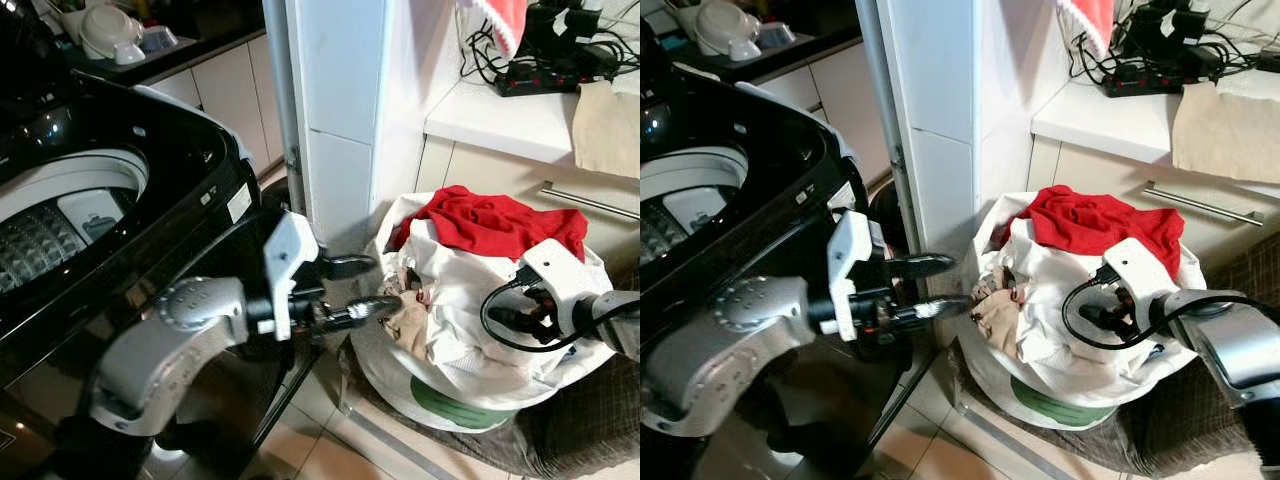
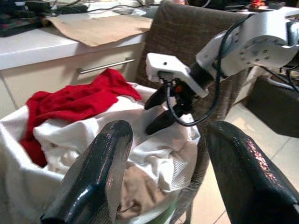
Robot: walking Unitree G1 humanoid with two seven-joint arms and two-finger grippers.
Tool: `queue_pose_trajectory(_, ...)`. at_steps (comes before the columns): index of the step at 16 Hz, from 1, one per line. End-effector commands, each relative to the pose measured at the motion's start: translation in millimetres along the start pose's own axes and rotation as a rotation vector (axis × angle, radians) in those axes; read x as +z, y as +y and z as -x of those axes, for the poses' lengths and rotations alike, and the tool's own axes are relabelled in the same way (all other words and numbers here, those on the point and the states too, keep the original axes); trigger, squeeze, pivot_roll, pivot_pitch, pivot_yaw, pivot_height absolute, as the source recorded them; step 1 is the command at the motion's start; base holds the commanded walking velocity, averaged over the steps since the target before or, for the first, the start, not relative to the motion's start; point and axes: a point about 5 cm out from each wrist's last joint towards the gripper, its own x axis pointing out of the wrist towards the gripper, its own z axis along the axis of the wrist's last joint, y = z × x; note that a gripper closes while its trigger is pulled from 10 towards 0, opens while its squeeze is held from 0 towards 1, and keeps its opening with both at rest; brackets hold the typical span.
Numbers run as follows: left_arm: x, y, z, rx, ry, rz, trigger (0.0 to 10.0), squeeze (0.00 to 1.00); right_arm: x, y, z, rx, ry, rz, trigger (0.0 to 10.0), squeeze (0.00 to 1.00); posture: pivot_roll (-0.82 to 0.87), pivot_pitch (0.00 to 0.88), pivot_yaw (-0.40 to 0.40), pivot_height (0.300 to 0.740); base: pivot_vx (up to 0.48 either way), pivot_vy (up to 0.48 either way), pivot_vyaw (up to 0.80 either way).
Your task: Clothes washing
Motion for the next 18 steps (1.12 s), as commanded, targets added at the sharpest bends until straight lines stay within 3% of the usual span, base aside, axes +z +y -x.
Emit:
queue_pose_trajectory(1, 1.5, -3.4, 0.2, -0.007, 0.015, -0.007, 10.0, 0.0, -3.4, 1.6, -2.8, 0.013, 0.017, 0.008, 0.0, 0.0, -0.08, 0.0, 0.085, 0.74, 0.0, 0.0, 0.0)
queue_pose_trajectory(16, 2.2, -4.3, 4.4, -0.015, 0.04, 0.013, 10.0, 0.0, -2.3, -0.1, -1.3, 0.037, 0.008, 0.005, 0.0, 0.0, -0.07, 0.0, 0.082, 0.74, 0.0, 0.0, 0.0)
queue_pose_trajectory(17, 4.2, -1.6, 5.9, 0.001, 0.04, 0.0, 10.0, 0.0, 19.5, 2.6, 18.7, 0.148, -0.141, -0.05, 0.0, 0.0, -0.07, 0.0, 0.084, 0.74, 0.0, 0.0, 0.0)
queue_pose_trajectory(18, 5.6, -0.3, 6.1, 0.01, 0.037, -0.008, 10.0, 0.0, 29.2, 2.7, 29.3, 0.196, -0.21, -0.067, 0.0, 0.0, -0.07, 0.0, 0.084, 0.74, 0.0, 0.0, 0.0)
